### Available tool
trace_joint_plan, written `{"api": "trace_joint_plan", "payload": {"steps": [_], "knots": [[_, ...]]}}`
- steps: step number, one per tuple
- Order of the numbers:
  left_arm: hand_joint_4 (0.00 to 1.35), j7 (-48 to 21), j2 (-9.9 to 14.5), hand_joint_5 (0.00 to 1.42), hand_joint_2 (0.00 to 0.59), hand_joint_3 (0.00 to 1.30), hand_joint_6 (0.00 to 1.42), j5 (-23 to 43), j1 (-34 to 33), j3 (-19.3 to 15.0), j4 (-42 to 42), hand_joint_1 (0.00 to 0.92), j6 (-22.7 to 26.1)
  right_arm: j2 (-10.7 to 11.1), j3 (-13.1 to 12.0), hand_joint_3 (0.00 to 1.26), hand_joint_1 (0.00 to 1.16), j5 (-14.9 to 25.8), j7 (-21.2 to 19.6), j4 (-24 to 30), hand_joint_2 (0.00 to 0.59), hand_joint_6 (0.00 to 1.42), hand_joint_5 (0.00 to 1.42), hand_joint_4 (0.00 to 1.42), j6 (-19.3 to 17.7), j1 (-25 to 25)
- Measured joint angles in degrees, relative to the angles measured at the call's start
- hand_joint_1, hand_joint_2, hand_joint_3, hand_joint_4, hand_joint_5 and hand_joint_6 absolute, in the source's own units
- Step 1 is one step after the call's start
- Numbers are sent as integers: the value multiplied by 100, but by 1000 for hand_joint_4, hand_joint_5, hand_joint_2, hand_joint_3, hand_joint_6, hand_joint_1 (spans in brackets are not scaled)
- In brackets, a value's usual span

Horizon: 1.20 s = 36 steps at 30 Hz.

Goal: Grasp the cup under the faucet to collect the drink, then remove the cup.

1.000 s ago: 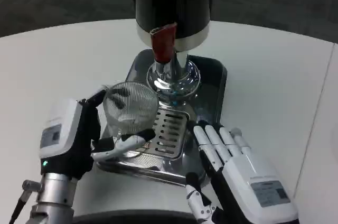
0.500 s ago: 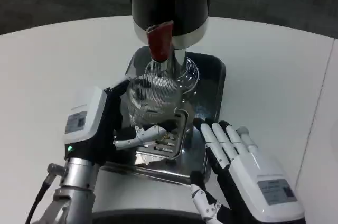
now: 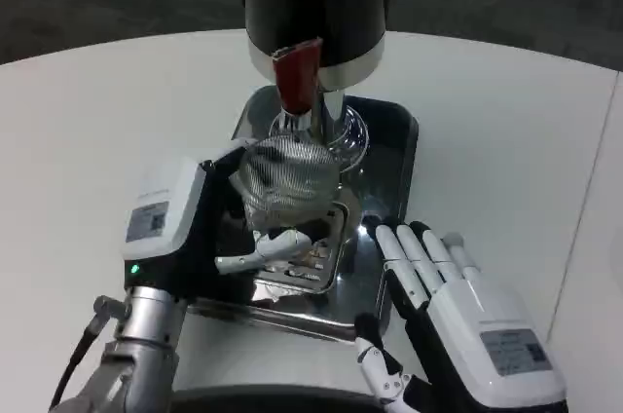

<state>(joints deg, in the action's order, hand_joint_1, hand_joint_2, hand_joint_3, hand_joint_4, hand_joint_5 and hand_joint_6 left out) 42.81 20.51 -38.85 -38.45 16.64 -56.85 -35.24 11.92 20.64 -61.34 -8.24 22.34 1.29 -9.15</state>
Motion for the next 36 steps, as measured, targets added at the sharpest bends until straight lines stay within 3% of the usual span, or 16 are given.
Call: {"api": "trace_joint_plan", "payload": {"steps": [4,10,19,24,29,32,36], "knots": [[303,-31,11,588,92,291,433,4,4,15,-21,312,47,-8,0,0,128,13,12,0,550,1,0,0,2,6],[121,-76,56,447,39,87,265,42,18,5,-13,227,106,-16,7,0,130,15,55,0,550,2,0,0,36,9],[53,-295,112,385,0,37,197,259,32,-25,58,115,78,-24,12,0,132,35,62,0,550,10,0,0,56,9],[39,-507,121,353,0,27,174,490,167,-120,223,3,-121,-36,27,0,136,37,62,0,576,16,0,0,60,3],[31,-835,291,318,0,17,165,958,607,-518,957,0,-381,-50,30,13,135,40,64,7,586,28,0,0,84,-11],[5,-1188,445,268,46,0,137,1351,973,-836,1589,0,-428,-51,30,28,144,47,67,18,586,30,0,0,90,-12],[0,-2111,595,97,84,0,49,2232,1447,-1242,2434,0,-527,-60,39,44,156,65,71,26,586,44,0,0,91,-12]]}}
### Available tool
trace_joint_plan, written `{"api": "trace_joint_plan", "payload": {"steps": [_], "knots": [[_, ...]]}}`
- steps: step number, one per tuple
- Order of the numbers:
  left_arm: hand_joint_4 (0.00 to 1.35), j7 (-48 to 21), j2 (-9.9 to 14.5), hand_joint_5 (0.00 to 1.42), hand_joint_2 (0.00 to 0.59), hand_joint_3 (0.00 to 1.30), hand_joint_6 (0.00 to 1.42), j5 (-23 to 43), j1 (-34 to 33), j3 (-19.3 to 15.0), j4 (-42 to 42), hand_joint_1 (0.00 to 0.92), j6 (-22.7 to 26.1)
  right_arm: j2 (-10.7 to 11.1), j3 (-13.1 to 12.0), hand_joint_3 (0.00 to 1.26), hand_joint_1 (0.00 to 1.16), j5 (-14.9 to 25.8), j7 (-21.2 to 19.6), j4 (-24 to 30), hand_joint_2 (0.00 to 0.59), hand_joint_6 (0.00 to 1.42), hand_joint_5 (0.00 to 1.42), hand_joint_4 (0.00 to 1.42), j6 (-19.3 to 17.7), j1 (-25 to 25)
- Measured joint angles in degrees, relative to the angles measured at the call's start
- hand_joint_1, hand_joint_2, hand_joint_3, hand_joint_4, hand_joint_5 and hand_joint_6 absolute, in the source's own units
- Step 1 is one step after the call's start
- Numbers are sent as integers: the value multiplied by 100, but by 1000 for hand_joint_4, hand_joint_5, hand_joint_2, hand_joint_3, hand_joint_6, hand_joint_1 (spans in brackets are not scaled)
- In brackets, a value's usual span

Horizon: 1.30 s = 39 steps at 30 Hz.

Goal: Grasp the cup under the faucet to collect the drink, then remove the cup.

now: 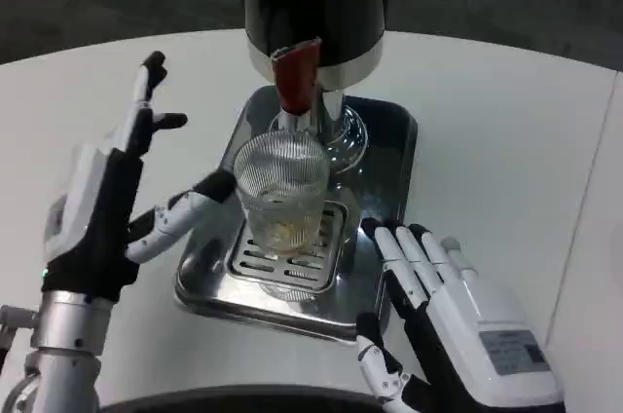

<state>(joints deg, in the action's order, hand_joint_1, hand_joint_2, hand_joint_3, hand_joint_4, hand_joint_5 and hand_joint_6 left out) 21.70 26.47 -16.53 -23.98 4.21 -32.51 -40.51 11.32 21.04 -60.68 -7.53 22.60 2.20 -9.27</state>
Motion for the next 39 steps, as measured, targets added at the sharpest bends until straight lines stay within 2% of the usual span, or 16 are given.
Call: {"api": "trace_joint_plan", "payload": {"steps": [2,7,9,14,16,22,28,35,39], "knots": [[0,-422,52,15,94,0,3,411,127,-142,277,0,-26,-3,10,57,162,5,1,1,586,46,0,0,0,3],[0,-2272,338,0,121,0,0,1979,343,-358,1068,0,27,-6,37,77,183,9,1,1,586,50,0,0,0,-2],[0,-3009,421,0,136,0,0,2660,358,-469,1408,0,240,-8,55,79,187,9,1,1,586,50,0,0,1,-3],[0,-4256,505,0,245,0,0,3918,370,-834,2095,0,1089,-19,93,93,213,4,2,7,574,61,0,0,3,-24],[0,-4669,553,0,250,0,0,4289,360,-1019,2392,0,1492,-29,120,94,216,0,2,9,573,62,0,0,7,-29],[0,-5423,766,0,232,0,0,5027,202,-1506,2993,0,2438,-58,166,105,230,-15,2,17,544,64,4,0,17,-45],[0,-6185,907,23,147,0,0,5733,-233,-1911,3021,0,3492,-80,194,105,235,-24,2,35,540,65,9,0,56,-74],[0,-7049,1034,52,116,0,17,5882,-819,-1976,2546,0,4271,-140,199,105,236,-28,2,38,532,65,14,0,74,-72],[0,-7410,1120,54,115,0,18,5842,-1151,-1971,2266,0,4428,-151,193,105,237,-28,4,39,531,65,14,0,80,-74]]}}
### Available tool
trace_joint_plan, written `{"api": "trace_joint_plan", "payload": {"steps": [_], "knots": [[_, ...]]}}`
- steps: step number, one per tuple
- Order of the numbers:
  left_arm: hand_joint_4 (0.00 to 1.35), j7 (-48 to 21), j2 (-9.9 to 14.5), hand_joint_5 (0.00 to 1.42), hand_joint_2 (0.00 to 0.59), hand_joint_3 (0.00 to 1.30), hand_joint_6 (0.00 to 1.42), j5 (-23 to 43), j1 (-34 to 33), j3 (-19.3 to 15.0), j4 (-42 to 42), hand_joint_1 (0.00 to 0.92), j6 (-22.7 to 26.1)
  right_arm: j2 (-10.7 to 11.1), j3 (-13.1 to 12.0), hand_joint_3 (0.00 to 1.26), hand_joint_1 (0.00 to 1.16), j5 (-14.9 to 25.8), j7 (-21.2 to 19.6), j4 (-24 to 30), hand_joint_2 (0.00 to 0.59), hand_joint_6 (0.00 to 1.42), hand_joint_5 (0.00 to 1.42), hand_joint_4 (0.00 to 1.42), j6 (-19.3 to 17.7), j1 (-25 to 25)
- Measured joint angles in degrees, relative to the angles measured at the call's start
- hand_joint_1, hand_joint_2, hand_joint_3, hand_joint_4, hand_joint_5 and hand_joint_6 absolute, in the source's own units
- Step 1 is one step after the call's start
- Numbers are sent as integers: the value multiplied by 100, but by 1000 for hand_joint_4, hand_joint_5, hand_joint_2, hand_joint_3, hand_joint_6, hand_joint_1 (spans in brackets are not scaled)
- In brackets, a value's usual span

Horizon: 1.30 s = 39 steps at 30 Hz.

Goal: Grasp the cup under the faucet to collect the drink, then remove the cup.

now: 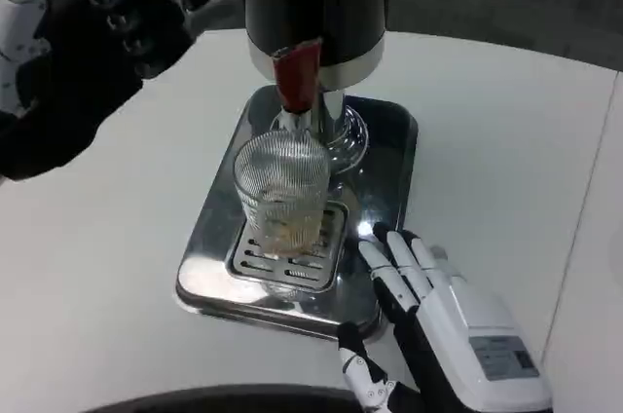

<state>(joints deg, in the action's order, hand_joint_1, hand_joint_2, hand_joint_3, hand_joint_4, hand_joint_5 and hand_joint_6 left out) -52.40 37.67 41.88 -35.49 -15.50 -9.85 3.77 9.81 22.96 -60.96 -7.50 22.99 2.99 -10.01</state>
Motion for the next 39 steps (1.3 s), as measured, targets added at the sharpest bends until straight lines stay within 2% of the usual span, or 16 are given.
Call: {"api": "trace_joint_plan", "payload": {"steps": [8,16,27,39], "knots": [[0,-253,-33,56,110,0,21,-518,-496,141,-474,0,53,-18,-20,105,238,3,1,0,530,65,24,0,7,3],[0,-408,-399,56,104,0,22,-885,-617,351,-733,0,35,-30,-103,105,238,29,1,4,530,72,33,1,33,-3],[0,-486,-734,56,101,0,22,-1117,-744,561,-738,0,-75,-32,-161,113,239,71,1,18,530,91,37,10,67,-22],[0,-486,-759,75,96,0,45,-1446,-814,699,-769,0,-393,-37,-205,115,246,145,2,85,540,107,50,11,98,-68]]}}
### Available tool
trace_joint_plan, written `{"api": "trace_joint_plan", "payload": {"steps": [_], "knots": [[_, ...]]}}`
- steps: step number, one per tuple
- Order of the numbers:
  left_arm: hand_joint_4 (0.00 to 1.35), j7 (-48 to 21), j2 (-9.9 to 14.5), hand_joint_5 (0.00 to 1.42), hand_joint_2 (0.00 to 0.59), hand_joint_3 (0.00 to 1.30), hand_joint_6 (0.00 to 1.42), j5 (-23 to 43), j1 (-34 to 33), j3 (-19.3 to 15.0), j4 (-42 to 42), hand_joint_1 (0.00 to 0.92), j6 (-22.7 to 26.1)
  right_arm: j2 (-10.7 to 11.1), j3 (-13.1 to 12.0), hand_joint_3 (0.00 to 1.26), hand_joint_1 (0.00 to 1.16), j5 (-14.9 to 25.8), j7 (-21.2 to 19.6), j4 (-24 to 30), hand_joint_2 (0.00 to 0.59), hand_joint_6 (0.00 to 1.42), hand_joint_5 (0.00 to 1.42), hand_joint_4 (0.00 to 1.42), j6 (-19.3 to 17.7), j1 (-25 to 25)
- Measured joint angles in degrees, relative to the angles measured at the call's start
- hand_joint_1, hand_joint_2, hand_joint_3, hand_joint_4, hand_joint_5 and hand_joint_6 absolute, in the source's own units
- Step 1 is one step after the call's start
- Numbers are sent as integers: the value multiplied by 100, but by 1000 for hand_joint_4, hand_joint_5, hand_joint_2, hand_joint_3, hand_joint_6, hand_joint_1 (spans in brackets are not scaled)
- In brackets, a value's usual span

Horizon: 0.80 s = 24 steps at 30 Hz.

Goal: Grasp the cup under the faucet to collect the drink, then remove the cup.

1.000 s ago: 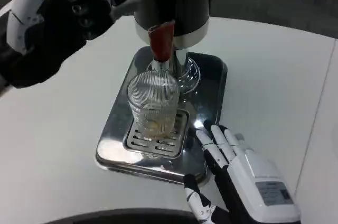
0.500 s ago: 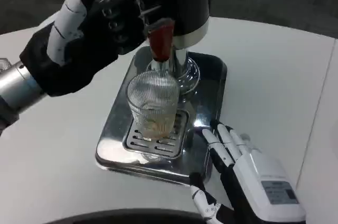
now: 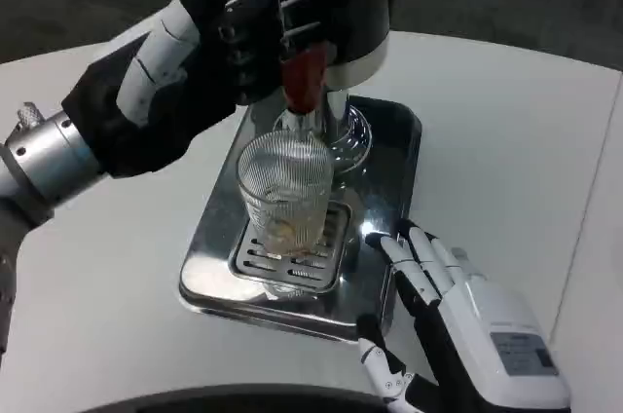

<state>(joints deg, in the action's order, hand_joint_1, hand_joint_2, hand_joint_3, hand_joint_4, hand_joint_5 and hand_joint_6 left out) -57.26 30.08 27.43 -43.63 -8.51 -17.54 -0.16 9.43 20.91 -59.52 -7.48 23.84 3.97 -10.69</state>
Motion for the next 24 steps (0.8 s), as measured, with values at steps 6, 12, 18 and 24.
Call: {"api": "trace_joint_plan", "payload": {"steps": [6,12,18,24], "knots": [[0,-3,46,105,97,25,75,-343,0,86,112,0,-356,2,2,115,248,26,0,4,540,110,50,11,17,-6],[0,1,154,125,95,45,81,-722,3,165,183,0,-870,3,2,115,250,35,0,4,540,126,50,11,20,-3],[0,33,274,127,95,53,91,-1020,13,228,254,0,-1374,1,6,113,255,36,0,4,554,129,50,11,21,-3],[0,159,429,106,93,38,76,-1504,29,299,348,0,-2141,-5,12,107,251,41,0,4,560,131,50,11,24,-4]]}}
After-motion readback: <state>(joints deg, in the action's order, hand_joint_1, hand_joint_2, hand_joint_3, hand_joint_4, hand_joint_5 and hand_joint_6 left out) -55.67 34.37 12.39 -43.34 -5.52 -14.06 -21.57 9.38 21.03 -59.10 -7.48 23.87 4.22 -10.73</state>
